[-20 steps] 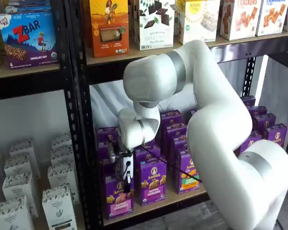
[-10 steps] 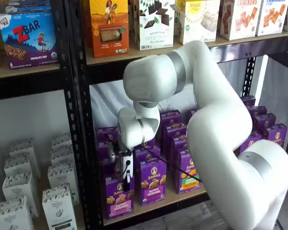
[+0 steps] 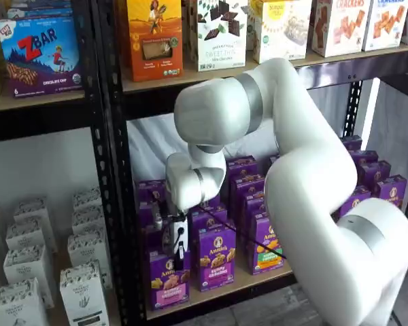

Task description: Pick up the purple box with a pink patch in the middle, on the bottom shelf, the first box from the left

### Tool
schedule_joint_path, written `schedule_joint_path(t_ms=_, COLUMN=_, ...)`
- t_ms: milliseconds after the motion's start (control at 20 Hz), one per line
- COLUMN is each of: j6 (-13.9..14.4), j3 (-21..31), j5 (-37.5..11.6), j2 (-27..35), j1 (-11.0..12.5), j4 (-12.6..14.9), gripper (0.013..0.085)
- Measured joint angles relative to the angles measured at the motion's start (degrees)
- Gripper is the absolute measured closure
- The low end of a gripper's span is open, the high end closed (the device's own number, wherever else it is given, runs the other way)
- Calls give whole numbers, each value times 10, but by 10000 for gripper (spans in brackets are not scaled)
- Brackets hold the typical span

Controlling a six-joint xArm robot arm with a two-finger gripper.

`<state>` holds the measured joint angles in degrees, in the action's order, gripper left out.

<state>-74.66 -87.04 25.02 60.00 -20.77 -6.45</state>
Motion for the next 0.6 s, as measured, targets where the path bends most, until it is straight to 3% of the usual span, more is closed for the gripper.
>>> schedule_joint_path(t_ms=250, j6=0, j3=-1, j5=2, j2=1, j1=0, j4=0, gripper=690)
schedule_joint_path(t_ms=600, j6=15, j3=-3, j5=0, j2=3, j1=0, j4=16, gripper=690)
